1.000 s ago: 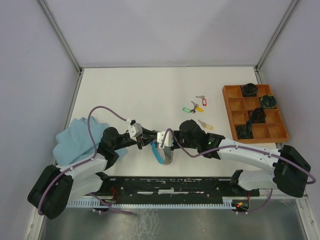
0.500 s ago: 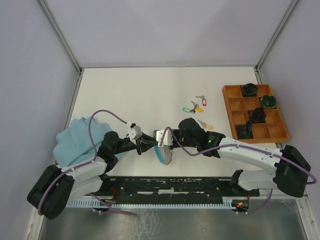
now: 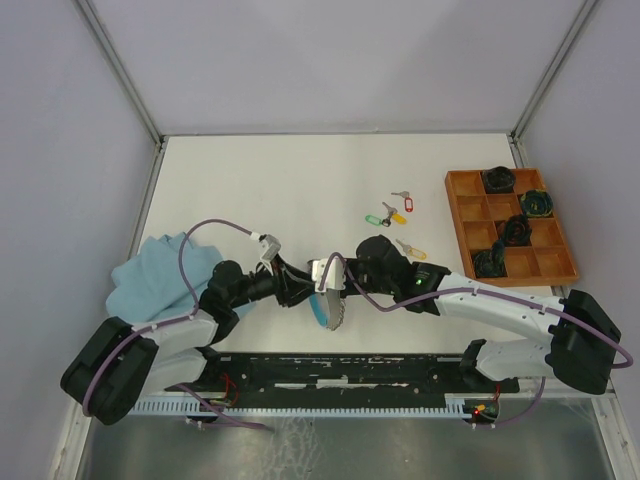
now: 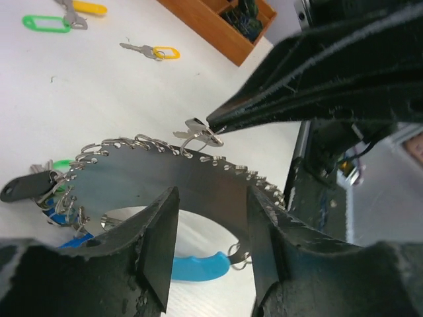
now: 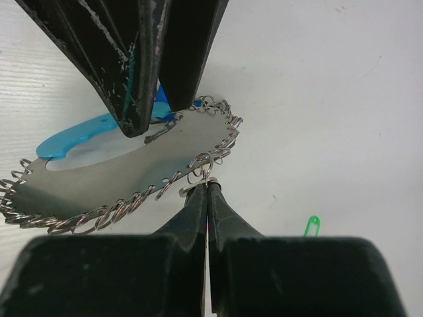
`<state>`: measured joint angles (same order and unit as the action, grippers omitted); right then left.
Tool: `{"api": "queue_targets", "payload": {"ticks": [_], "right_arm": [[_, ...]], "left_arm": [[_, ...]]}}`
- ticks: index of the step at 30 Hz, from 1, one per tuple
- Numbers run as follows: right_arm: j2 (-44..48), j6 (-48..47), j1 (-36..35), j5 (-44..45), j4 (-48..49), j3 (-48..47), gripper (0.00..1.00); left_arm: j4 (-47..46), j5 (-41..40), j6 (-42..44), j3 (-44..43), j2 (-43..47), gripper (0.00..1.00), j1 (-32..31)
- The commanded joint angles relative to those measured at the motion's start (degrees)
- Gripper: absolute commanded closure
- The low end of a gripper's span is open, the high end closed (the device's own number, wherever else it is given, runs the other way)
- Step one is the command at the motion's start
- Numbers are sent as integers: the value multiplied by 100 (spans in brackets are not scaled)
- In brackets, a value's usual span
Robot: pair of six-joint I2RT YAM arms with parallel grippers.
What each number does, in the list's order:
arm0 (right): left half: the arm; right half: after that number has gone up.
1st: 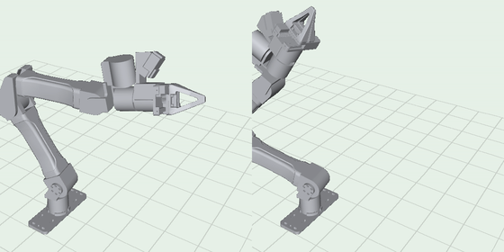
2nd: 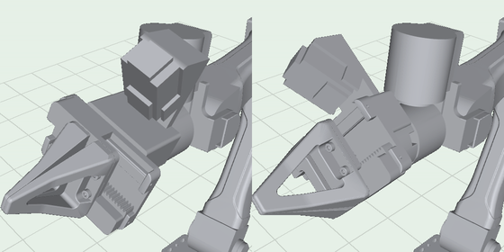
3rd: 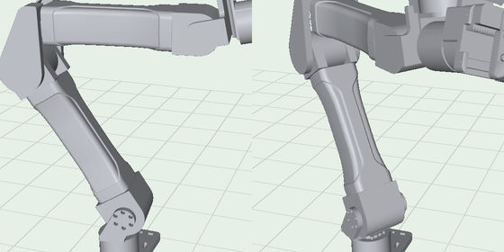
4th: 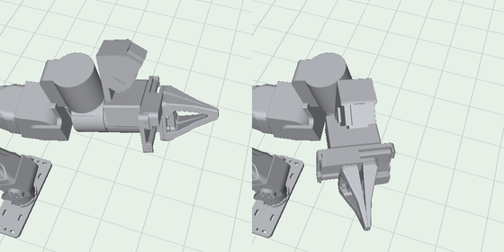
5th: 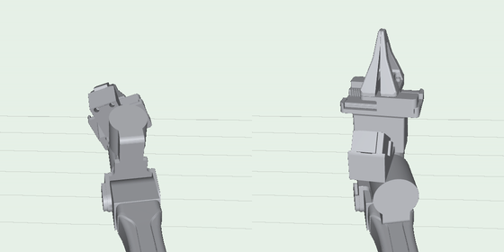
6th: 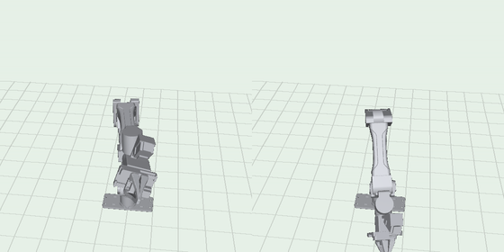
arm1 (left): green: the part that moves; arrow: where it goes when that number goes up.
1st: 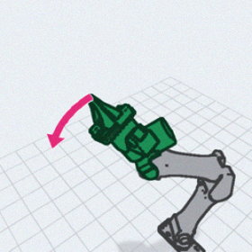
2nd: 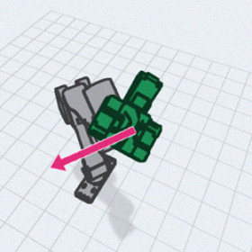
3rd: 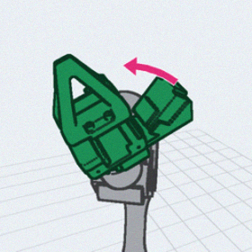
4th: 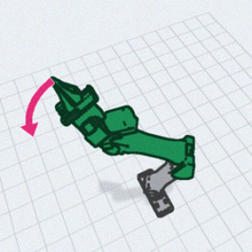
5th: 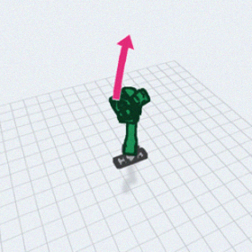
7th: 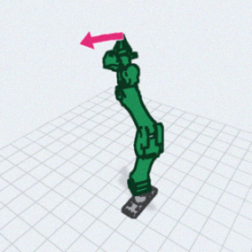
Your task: Put the keys on the keyring
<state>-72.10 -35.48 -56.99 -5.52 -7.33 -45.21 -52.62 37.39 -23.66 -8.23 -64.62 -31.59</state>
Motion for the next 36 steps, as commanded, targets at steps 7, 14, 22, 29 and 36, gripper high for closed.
{"api": "queue_targets", "payload": {"ticks": [7,14,22,29,36], "right_arm": [[85,264,6,43,569,-148,99],[56,420,4,4,638,-144,100],[-33,570,-48,-46,733,-212,100],[-99,620,-133,-37,755,-266,100],[-147,656,-257,-20,800,-319,99]], "left_arm": [[1604,-1165,-2681,-183,1066,21,-5],[2163,-1473,-2914,-177,1511,11,-7],[1627,-1189,-3547,-172,931,3,-11],[1435,-1738,-4112,-94,898,1,-38],[1113,-2181,-4821,156,695,11,-48]]}}
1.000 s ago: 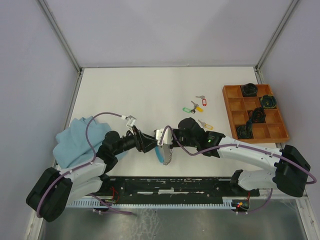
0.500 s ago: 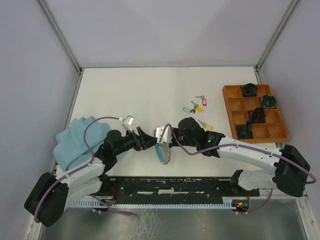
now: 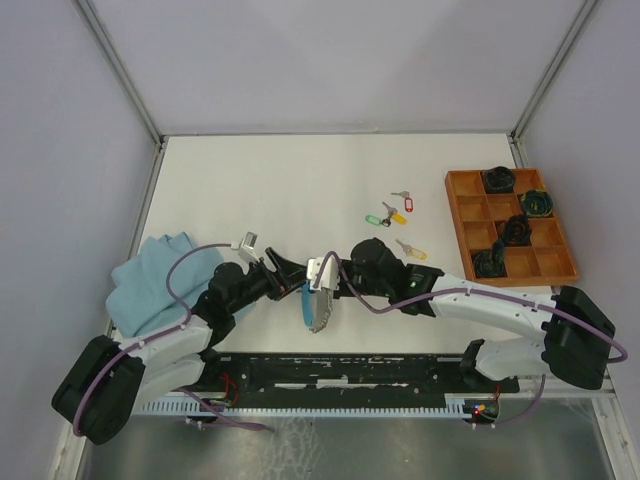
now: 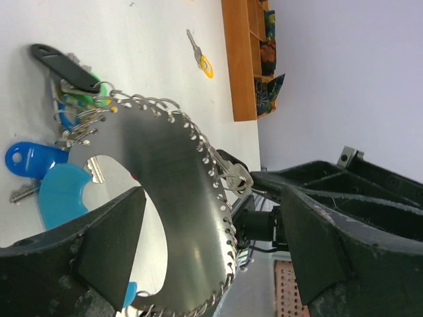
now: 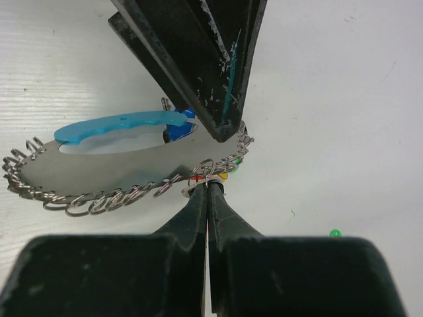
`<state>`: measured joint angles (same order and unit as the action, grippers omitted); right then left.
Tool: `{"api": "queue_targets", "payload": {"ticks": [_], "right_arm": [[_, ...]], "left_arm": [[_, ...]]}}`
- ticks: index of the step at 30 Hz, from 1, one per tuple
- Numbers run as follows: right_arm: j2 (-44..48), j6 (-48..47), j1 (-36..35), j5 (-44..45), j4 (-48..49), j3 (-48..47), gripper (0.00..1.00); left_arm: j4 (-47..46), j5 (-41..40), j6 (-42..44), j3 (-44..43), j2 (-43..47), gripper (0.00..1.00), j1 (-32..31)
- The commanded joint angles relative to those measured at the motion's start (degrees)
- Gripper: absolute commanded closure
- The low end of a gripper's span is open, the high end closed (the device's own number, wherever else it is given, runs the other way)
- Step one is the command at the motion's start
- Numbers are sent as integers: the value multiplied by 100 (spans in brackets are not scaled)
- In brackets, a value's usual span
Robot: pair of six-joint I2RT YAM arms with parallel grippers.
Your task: Put the keys on the keyring
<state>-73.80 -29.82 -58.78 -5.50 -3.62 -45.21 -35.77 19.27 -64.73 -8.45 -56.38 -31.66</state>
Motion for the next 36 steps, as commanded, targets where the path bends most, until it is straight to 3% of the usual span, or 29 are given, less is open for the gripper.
{"api": "queue_targets", "payload": {"ticks": [1,15,29,36], "right_arm": [[24,91,-92,-3,424,-321,100],[43,41,-163,93,457,-367,100],[25,83,-227,207,479,-476,100],[8,100,-250,251,395,-473,100]], "left_arm": [[-664,-405,-832,218,-192,13,-49],[-973,-169,-1184,233,-692,12,-277],[-3086,-83,-1920,472,-1919,20,-470],[-3355,-45,-1920,457,-2051,26,-488]]}}
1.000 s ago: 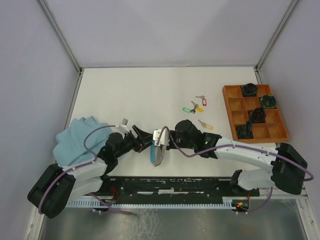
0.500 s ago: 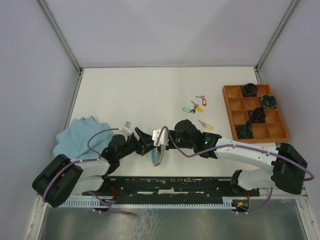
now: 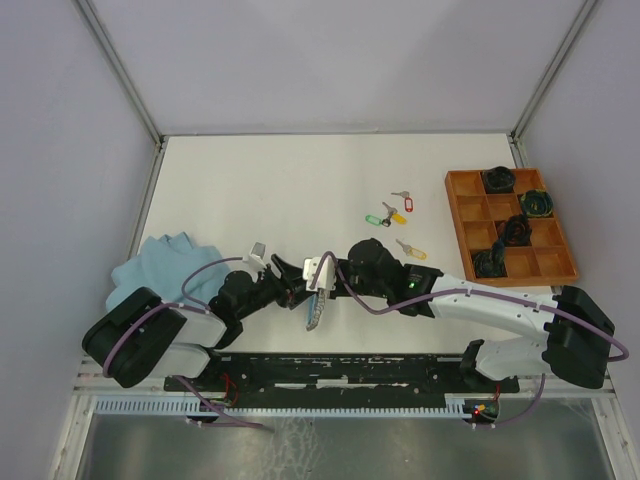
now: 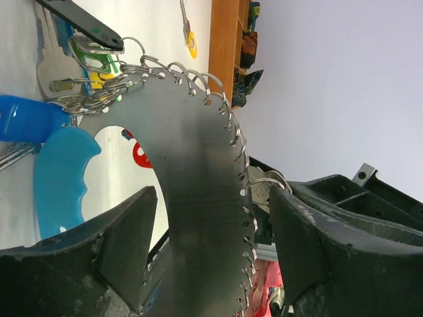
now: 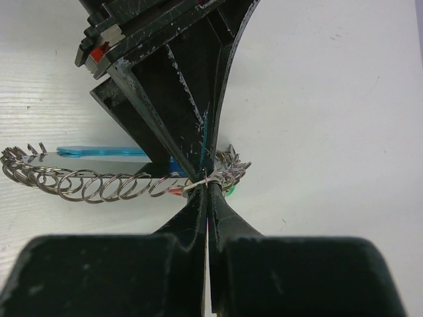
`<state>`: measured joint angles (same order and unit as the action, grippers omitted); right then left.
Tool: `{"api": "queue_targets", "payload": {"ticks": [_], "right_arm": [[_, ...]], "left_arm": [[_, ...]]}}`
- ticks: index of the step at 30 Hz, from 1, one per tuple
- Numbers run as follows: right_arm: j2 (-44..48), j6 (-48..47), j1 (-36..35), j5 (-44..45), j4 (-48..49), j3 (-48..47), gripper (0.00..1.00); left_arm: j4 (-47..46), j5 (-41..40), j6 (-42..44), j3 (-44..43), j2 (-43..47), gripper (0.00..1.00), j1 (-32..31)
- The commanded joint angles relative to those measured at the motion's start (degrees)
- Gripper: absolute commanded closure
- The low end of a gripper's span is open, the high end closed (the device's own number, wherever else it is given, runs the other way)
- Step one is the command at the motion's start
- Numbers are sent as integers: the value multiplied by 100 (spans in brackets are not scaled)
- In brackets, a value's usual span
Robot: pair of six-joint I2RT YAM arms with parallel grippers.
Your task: Put the keys on the keyring
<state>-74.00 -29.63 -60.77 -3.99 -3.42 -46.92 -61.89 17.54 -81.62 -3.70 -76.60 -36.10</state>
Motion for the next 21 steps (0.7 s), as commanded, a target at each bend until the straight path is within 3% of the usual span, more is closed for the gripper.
{"api": "queue_targets", "payload": {"ticks": [1,9,17,21], "right_arm": [[5,75,-51,159,350,-314,100],[-183,161,-51,250,206,-440,99],[-260,271,-49,729,110,-475,99],[-312,341,-54,1014,51,-492,94]], "left_arm": [[-739,153,-197,-38,-23,27,-46],[-722,344,-51,-109,5,44,-95],[-718,452,16,-86,74,54,-100],[-761,479,-5,-67,75,60,-99]]}}
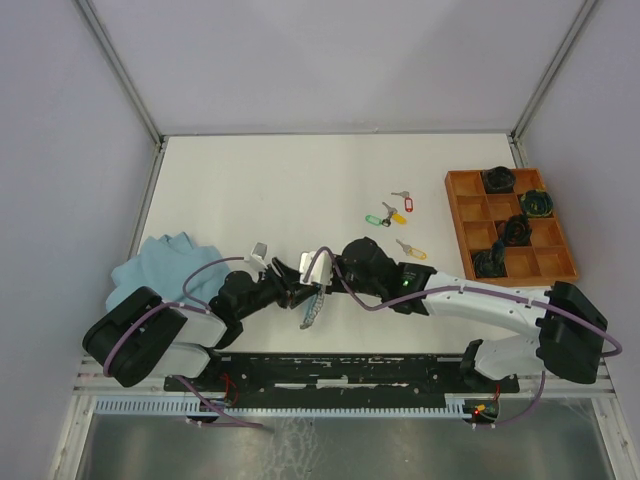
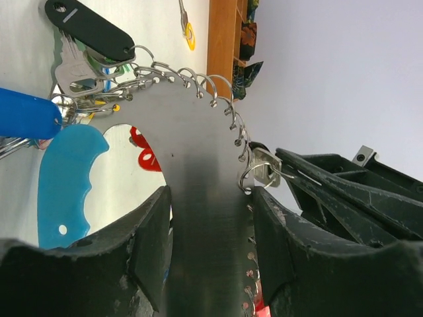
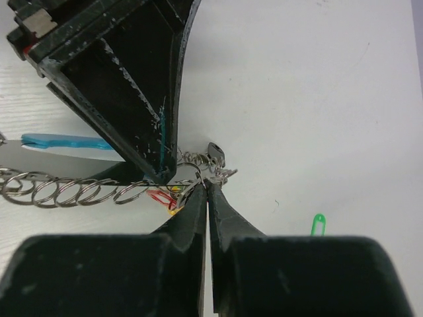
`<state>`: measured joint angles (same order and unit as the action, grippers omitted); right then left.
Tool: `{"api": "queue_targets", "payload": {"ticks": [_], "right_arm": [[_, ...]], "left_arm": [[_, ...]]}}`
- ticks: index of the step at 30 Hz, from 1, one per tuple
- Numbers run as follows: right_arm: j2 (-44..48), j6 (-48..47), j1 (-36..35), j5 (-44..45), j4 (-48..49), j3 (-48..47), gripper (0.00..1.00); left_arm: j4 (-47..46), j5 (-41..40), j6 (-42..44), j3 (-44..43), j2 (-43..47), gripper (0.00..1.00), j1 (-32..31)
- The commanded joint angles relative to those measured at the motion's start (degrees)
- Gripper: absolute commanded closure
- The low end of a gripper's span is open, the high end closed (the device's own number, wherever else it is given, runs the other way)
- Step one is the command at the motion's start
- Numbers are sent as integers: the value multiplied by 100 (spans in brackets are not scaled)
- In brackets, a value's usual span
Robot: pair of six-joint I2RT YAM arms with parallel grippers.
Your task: Put the keys on the keyring
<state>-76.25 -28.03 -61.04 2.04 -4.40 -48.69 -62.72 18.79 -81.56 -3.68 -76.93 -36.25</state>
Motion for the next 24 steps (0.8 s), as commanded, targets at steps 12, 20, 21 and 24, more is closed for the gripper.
{"api": "queue_targets", "payload": {"ticks": [12,20,21,24], "right_arm": [[-9,407,28,793,-21,-488,67],[258,1288,361,848,-677,-462,65],[381,1534,431,813,-836,-421,64],[627,2093,612,544,-1284,-204,60]], "left_arm": [[-1484,162,-520,44,-257,62,-84],[-813,258,-267,-37,-379,47,-77],[-462,296,-77,-103,-280,44,-81],[839,231,482,-358,197,39,-120]]}}
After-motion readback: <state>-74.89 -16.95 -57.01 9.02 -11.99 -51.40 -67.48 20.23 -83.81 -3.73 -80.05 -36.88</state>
